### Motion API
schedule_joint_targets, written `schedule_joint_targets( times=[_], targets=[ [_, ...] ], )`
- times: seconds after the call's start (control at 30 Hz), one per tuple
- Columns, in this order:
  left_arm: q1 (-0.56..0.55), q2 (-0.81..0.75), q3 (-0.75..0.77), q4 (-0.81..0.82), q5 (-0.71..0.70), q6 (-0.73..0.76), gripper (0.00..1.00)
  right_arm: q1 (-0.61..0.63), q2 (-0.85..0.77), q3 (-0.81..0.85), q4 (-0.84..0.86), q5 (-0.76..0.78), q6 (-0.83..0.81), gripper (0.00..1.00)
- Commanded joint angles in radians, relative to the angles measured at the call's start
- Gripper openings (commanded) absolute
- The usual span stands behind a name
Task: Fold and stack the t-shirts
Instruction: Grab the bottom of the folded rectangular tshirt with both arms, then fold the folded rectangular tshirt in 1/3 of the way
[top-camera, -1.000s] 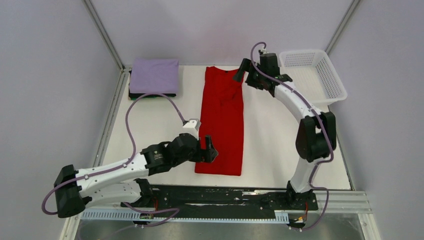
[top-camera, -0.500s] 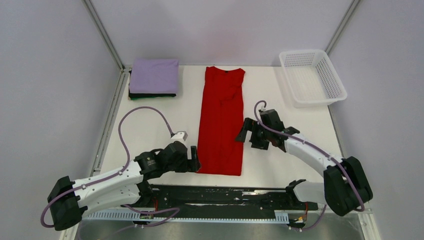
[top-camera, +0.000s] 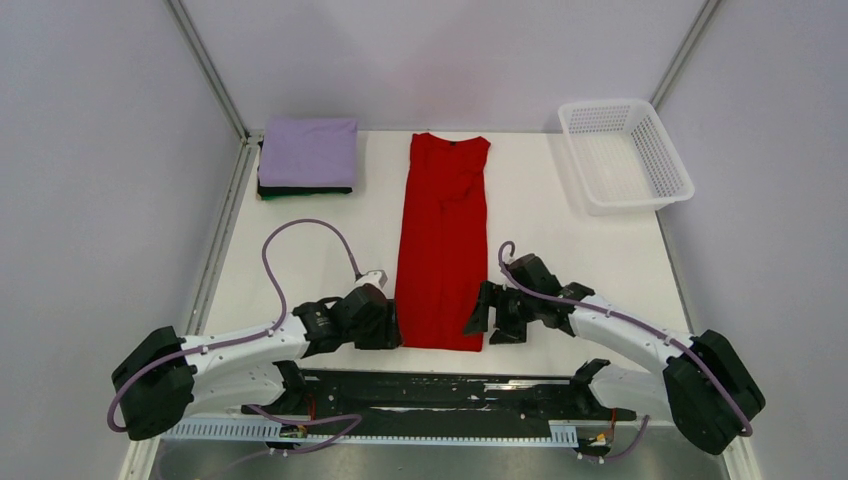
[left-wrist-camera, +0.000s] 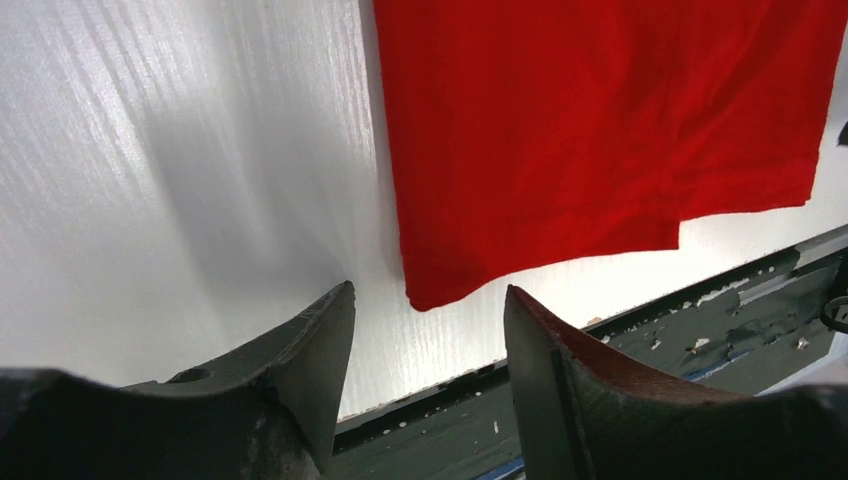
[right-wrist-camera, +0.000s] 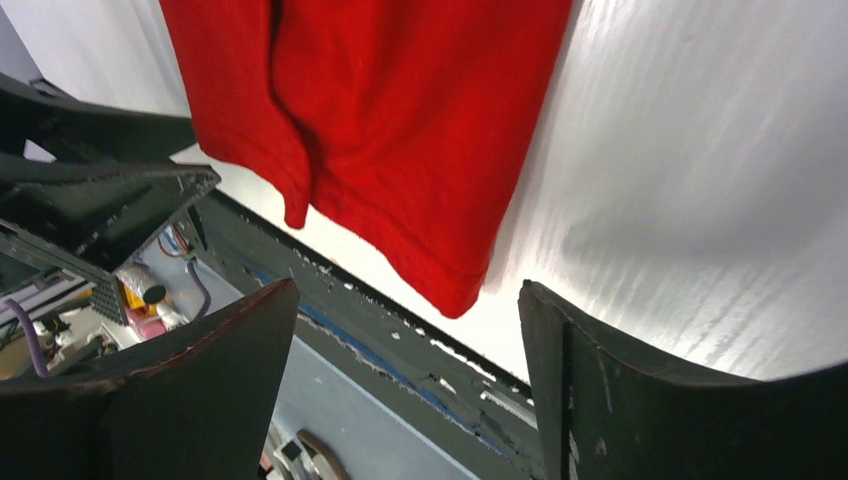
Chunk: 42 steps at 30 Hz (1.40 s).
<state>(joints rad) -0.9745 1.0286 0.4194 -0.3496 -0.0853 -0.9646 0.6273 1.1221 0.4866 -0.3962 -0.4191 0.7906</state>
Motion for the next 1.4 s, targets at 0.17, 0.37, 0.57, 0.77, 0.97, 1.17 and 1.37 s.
schedule_joint_targets(
  times=[0.17,0.37,0.57,0.77,0.97,1.17,1.37],
  targets=[
    [0.003,0.036,-0.022,0.073,-0.012,-0.020,0.54,0.050,0.083,-0.013,0.007,0.013,0.052,0.65],
    [0.004,0.065,-0.025,0.082,-0.010,-0.023,0.45,0.066,0.125,-0.013,0.036,0.049,0.070,0.54],
    [0.004,0.075,-0.026,0.072,-0.007,-0.032,0.32,0.071,0.162,-0.018,0.052,0.105,0.093,0.41],
    [0.004,0.047,-0.031,0.050,0.017,-0.039,0.02,0.085,0.161,-0.041,0.056,0.106,0.078,0.09],
    [0.004,-0.018,-0.039,0.024,0.102,-0.035,0.00,0.125,0.064,-0.093,0.049,0.022,0.074,0.00],
    [0.003,-0.145,-0.039,0.004,0.148,-0.042,0.00,0.147,-0.039,-0.095,0.080,0.021,0.096,0.00],
    [0.009,-0.169,0.002,0.062,0.072,-0.016,0.00,0.145,-0.074,-0.021,0.132,0.090,0.071,0.00]
  ],
)
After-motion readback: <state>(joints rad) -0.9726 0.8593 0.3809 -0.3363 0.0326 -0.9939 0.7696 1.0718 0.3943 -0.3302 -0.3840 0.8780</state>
